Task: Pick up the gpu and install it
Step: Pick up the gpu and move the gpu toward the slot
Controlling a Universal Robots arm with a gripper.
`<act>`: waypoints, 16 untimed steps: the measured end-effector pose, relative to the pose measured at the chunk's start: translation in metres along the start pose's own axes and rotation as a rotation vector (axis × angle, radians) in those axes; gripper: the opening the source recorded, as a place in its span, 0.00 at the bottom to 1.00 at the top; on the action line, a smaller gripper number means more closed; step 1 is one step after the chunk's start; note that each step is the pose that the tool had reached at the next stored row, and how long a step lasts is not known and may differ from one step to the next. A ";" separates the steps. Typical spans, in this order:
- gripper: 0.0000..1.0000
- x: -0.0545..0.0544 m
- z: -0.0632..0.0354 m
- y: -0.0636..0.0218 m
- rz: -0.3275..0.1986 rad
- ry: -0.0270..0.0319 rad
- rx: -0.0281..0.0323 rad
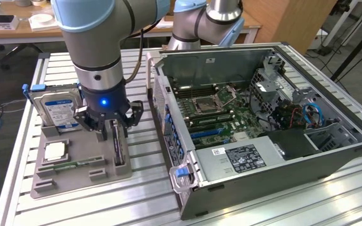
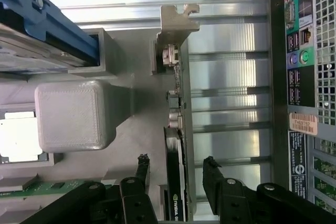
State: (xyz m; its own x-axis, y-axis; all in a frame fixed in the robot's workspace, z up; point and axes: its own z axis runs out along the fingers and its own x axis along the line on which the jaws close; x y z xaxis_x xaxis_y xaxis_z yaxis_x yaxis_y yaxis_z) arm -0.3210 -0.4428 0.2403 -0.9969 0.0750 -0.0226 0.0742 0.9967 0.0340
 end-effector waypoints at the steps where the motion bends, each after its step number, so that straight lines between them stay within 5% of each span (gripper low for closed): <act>1: 0.53 0.000 0.0006 0.0000 0.000 0.0000 0.0000; 14: 0.52 0.000 0.0060 -0.0002 -0.001 0.0002 0.0001; 16: 0.39 0.000 0.0061 -0.0002 -0.001 0.0002 0.0001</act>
State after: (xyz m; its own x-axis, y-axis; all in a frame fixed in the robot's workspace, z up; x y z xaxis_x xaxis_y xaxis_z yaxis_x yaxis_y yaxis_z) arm -0.3213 -0.4428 0.2343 -0.9970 0.0742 -0.0224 0.0734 0.9967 0.0339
